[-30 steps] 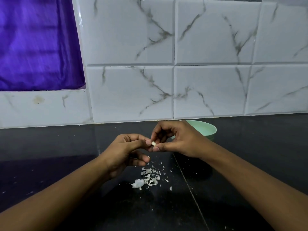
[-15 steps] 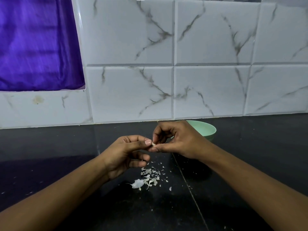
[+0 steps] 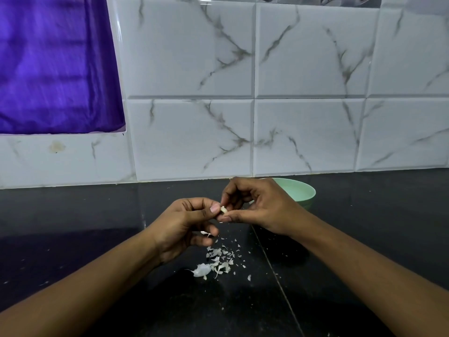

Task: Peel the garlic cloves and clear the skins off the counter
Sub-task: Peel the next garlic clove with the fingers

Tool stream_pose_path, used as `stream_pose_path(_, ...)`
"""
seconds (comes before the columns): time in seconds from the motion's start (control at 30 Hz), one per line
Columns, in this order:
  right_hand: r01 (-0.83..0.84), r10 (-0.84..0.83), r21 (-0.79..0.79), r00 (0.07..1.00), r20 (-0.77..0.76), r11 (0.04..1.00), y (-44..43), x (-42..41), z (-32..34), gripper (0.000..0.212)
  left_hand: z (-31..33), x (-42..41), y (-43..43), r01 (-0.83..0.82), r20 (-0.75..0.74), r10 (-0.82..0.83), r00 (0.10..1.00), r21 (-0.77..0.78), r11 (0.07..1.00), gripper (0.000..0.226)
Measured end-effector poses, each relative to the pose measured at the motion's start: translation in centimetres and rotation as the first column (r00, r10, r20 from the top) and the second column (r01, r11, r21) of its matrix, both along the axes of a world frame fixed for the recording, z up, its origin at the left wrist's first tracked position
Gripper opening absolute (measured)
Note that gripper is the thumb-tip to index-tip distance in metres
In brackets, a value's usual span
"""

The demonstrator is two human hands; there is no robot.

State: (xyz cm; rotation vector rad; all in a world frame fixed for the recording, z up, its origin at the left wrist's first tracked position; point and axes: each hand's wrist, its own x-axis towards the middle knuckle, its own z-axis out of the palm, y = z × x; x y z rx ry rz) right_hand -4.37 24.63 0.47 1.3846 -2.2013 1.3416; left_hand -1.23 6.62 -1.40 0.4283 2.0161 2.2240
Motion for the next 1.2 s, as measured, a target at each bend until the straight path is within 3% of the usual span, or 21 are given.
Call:
stream_pose_path(0.3, 0.043, -0.043, 0.007, 0.999, -0.007, 0.999, 0.02, -0.04, -0.1, 0.02, -0.04, -0.23, 0.02, -0.052, -0.082, 0.048, 0.995, -0.037, 0.998, 0.012)
stream_pose_path(0.53, 0.0, 0.002, -0.044, 0.998, 0.058, 0.999, -0.17, -0.19, -0.35, 0.03, 0.03, -0.08, 0.01, -0.05, -0.09, 0.048, 0.995, -0.03, 0.998, 0.01)
stream_pose_path(0.7, 0.003, 0.0, -0.033, 0.997, 0.08, 0.999, -0.18, -0.1, -0.34, 0.026, 0.01, -0.09, 0.1, -0.08, -0.101, 0.075, 0.992, -0.044, 0.996, 0.012)
stream_pose_path(1.2, 0.081, -0.082, -0.031, 0.996, -0.042, 0.996, -0.22, 0.2, -0.37, 0.023, 0.34, -0.02, -0.09, -0.065, -0.034, 0.064, 0.997, -0.03, 0.997, 0.012)
